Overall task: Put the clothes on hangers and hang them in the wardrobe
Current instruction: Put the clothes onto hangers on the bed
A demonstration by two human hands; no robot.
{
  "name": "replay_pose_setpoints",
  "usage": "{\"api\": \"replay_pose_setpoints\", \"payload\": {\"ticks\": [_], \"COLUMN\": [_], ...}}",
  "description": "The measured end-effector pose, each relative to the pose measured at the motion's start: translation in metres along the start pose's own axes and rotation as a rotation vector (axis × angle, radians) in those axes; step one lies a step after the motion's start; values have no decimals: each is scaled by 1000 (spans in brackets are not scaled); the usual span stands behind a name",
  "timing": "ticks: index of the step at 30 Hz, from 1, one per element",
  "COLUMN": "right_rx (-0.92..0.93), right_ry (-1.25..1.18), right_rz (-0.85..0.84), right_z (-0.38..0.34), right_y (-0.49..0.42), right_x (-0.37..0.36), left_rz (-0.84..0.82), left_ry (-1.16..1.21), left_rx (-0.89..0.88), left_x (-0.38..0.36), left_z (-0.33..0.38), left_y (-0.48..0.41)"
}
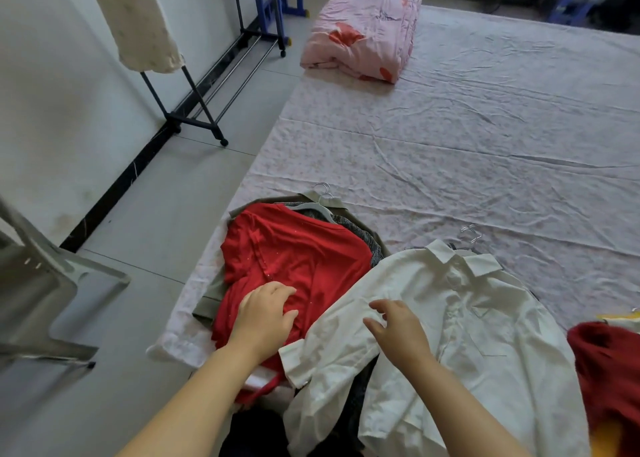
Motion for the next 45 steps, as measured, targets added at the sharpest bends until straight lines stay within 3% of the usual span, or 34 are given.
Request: {"api": "replay_pose_setpoints", "payload": {"ticks": [16,27,36,40,45], "right_rx": [-133,-107,-130,-135,-70], "right_ry": [107,214,299,389,363], "right_rz": [-15,-92,99,121,277], "right_z": [-103,-92,-61,-41,-42], "right_y": [-95,-228,-353,-370,-363], "right_x": [-98,-151,-175,-190,-178], "left_rz": [-151,-189,-188,-171,-167], "left_ry": [7,-3,47,66,90], "left_rx": [-194,-151,-117,-121,-137], "left_x": [10,-40,-103,-122,-126], "left_z": [-123,-170,-180,-176,-169], "left_y": [-122,-205,-244,-252,-250]}}
Point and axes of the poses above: each hand's wrist, its own y-axis away from the middle knuckle, its own x-axis out of the back of the hand, z = x × y, the point moved 8 cm from there along -y, towards the middle knuckle, and after that the axes turned 7 degrees about z, right-handed, at the moved point
